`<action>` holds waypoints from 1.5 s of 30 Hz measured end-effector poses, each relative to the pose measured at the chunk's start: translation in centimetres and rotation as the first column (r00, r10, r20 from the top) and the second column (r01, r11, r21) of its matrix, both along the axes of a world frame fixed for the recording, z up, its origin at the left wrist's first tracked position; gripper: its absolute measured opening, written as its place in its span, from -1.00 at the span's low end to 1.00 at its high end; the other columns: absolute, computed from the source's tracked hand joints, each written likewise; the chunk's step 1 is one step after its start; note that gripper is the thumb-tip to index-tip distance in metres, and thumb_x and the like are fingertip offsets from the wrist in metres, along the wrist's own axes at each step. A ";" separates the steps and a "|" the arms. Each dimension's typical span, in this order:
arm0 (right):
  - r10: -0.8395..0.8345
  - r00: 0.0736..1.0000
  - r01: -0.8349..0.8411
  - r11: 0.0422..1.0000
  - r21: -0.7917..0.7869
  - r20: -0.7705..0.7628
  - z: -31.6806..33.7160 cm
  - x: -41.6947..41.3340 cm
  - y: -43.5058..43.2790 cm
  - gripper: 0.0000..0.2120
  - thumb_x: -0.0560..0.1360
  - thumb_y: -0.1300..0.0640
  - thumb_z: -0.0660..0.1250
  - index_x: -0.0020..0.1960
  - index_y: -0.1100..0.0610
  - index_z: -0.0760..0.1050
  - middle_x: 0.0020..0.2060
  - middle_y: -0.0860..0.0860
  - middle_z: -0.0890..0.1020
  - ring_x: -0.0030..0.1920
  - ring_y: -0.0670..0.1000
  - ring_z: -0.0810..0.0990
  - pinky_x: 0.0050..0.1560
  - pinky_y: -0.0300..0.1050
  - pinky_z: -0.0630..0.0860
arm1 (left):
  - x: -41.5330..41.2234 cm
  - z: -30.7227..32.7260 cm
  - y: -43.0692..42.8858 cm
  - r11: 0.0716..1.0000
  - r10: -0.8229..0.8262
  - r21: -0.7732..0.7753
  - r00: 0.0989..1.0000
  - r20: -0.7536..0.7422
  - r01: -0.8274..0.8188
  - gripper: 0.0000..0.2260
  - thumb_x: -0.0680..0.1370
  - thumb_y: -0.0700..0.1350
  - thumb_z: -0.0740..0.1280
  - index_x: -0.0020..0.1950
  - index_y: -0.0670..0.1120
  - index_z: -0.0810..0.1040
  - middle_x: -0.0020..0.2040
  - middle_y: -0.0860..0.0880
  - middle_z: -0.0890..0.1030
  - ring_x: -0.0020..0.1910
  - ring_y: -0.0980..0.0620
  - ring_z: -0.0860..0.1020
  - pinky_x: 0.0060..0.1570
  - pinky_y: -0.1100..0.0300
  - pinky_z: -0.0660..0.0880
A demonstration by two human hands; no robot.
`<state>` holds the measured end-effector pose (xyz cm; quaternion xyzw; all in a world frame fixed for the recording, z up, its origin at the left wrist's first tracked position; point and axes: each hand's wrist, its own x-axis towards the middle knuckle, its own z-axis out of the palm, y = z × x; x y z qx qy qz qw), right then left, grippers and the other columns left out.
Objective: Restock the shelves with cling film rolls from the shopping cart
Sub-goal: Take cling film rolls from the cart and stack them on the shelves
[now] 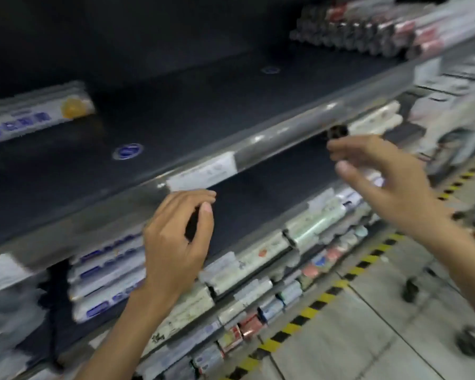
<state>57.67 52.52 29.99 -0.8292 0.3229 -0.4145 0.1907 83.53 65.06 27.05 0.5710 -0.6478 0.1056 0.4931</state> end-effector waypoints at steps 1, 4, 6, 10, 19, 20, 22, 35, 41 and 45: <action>-0.066 0.998 0.067 0.996 0.066 -0.012 -2.6 -3.6 0.9 -0.66 0.54 -0.02 0.22 0.23 0.12 0.51 0.05 -0.06 0.60 0.01 -0.20 0.58 0.04 -0.34 0.48 | -2.8 -1.4 -1.9 0.993 -0.082 0.083 0.992 -0.095 0.089 -0.76 0.59 -0.14 0.17 -0.01 -0.18 0.62 -0.03 0.02 0.62 -0.02 0.19 0.55 0.01 0.39 0.42; -0.282 0.959 0.272 0.907 0.320 -0.015 -11.3 -14.4 3.1 -0.70 0.51 -0.13 0.21 0.15 -0.05 0.53 0.03 -0.26 0.61 0.01 -0.24 0.58 0.01 -0.36 0.48 | -12.3 -7.4 -7.1 0.880 -0.231 0.346 0.929 -0.289 0.326 -0.71 0.56 0.03 0.14 0.05 -0.05 0.61 -0.01 0.11 0.62 -0.05 0.29 0.54 -0.07 0.47 0.41; -0.424 0.905 0.393 0.803 0.447 -0.035 -16.5 -20.6 4.6 -0.70 0.49 -0.22 0.19 0.10 -0.11 0.51 0.01 -0.33 0.60 0.02 -0.26 0.58 0.01 -0.32 0.49 | -17.9 -11.8 -9.6 0.769 -0.281 0.490 0.905 -0.319 0.411 -0.65 0.55 0.10 0.12 0.11 -0.03 0.59 0.02 0.10 0.62 -0.09 0.30 0.54 -0.12 0.50 0.40; -0.614 0.781 0.539 0.573 0.617 -0.112 -23.4 -31.5 8.0 -0.84 0.54 -0.05 0.28 0.11 -0.13 0.51 0.03 -0.21 0.60 0.03 -0.22 0.57 0.03 -0.37 0.47 | -28.0 -19.6 -13.5 0.539 -0.366 0.682 0.867 -0.338 0.494 -0.64 0.60 0.04 0.16 0.29 -0.11 0.51 0.18 0.00 0.58 0.13 0.10 0.54 0.03 0.48 0.38; -0.767 0.596 0.640 0.274 0.718 -0.238 -27.6 -45.5 7.6 -0.83 0.54 0.10 0.30 0.11 -0.04 0.55 0.02 -0.24 0.59 0.06 -0.23 0.56 0.06 -0.32 0.45 | -41.7 -22.9 -21.1 0.404 -0.478 0.778 0.836 -0.269 0.481 -0.57 0.52 0.07 0.12 0.26 -0.12 0.52 0.12 0.07 0.53 0.12 0.09 0.50 0.02 0.28 0.39; -0.779 0.582 0.635 0.255 0.729 -0.235 -27.9 -46.6 6.8 -0.83 0.54 0.08 0.30 0.12 -0.04 0.55 0.03 -0.23 0.60 0.07 -0.21 0.57 0.07 -0.27 0.47 | -42.9 -23.0 -22.4 0.389 -0.499 0.787 0.827 -0.258 0.479 -0.56 0.53 0.08 0.11 0.26 -0.11 0.52 0.11 0.08 0.52 0.11 0.10 0.50 0.00 0.30 0.39; -0.794 0.559 0.632 0.221 0.743 -0.240 -28.4 -48.9 4.7 -0.80 0.53 0.04 0.31 0.13 -0.03 0.56 0.04 -0.20 0.62 0.06 -0.21 0.57 0.07 -0.28 0.48 | -45.5 -23.5 -25.3 0.361 -0.540 0.793 0.803 -0.251 0.491 -0.57 0.54 0.10 0.10 0.25 -0.09 0.52 0.11 0.09 0.54 0.12 0.09 0.50 0.03 0.24 0.40; -0.840 0.476 0.646 0.132 0.752 -0.261 -28.5 -62.5 -12.8 -0.86 0.52 0.02 0.32 0.04 -0.01 0.59 -0.04 -0.23 0.64 0.01 -0.19 0.59 0.04 -0.38 0.45 | -65.9 -24.0 -46.0 0.306 -0.840 0.722 0.533 -0.101 0.620 -0.71 0.58 -0.12 0.13 0.08 -0.22 0.59 -0.01 -0.07 0.62 0.00 0.09 0.51 0.04 0.28 0.39; -0.816 0.518 0.630 0.159 0.760 -0.258 -31.1 -70.6 -24.1 -0.86 0.53 0.16 0.32 0.07 0.12 0.59 -0.01 -0.08 0.64 -0.01 -0.11 0.59 0.03 -0.38 0.44 | -76.1 -28.7 -53.0 0.309 -0.878 0.729 0.478 -0.029 0.611 -0.73 0.52 -0.19 0.14 0.04 -0.23 0.60 -0.04 -0.13 0.66 -0.02 -0.02 0.56 0.04 0.21 0.40; -0.748 0.589 0.646 0.209 0.734 -0.306 -34.9 -75.5 -32.5 -0.79 0.55 0.17 0.30 0.16 0.18 0.55 0.04 0.02 0.62 0.04 -0.01 0.57 0.11 -0.16 0.46 | -81.8 -33.6 -56.5 0.287 -0.894 0.797 0.447 0.024 0.531 -0.69 0.48 -0.16 0.16 0.09 -0.25 0.59 0.01 -0.17 0.65 -0.02 -0.12 0.63 0.05 0.07 0.53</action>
